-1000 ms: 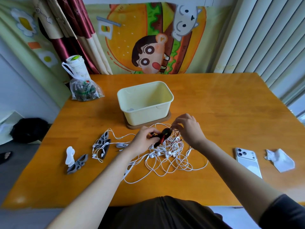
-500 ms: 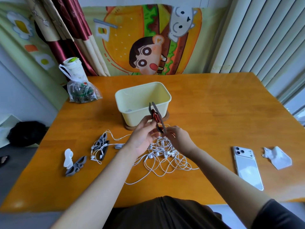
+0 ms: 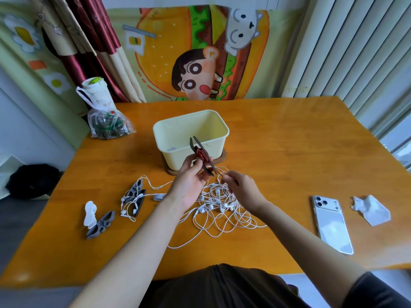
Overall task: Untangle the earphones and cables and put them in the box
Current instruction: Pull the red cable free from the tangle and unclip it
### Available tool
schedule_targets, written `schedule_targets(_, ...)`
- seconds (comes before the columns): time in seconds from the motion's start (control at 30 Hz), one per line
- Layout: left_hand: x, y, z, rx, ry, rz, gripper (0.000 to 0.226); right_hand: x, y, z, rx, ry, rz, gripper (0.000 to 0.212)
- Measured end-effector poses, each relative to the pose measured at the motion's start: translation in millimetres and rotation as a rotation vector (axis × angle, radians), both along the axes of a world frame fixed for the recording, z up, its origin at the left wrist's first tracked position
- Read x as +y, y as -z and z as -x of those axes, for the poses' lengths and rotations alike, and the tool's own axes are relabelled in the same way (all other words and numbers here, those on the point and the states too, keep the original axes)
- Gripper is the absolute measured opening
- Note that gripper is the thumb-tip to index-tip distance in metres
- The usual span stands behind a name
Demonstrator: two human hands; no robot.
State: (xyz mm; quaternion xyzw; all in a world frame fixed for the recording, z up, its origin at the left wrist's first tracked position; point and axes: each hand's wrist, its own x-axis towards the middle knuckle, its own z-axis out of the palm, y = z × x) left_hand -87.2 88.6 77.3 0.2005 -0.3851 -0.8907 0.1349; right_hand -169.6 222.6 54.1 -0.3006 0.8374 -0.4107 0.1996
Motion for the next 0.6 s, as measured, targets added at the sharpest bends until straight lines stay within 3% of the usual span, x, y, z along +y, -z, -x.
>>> schedule_targets(0.1,-6.4,4.4,2.5,-0.032,-0.114,-0.029,0.018,8.8,-5.9,14.9,0.044,0.092,0.013,0.027)
schedule_targets(0.33,-5.4,13.4,2.9,-0.111,-0.226,0.038,0.019,11.3,-25.0,34.7,0.130,0.083,-0.078,0.019)
schedule_targets(0.6,-3.2,8.5,2.2,-0.072,-0.149,0.129,0.016,7.4,-37.7,51.8,0.243,0.191,-0.036,0.014)
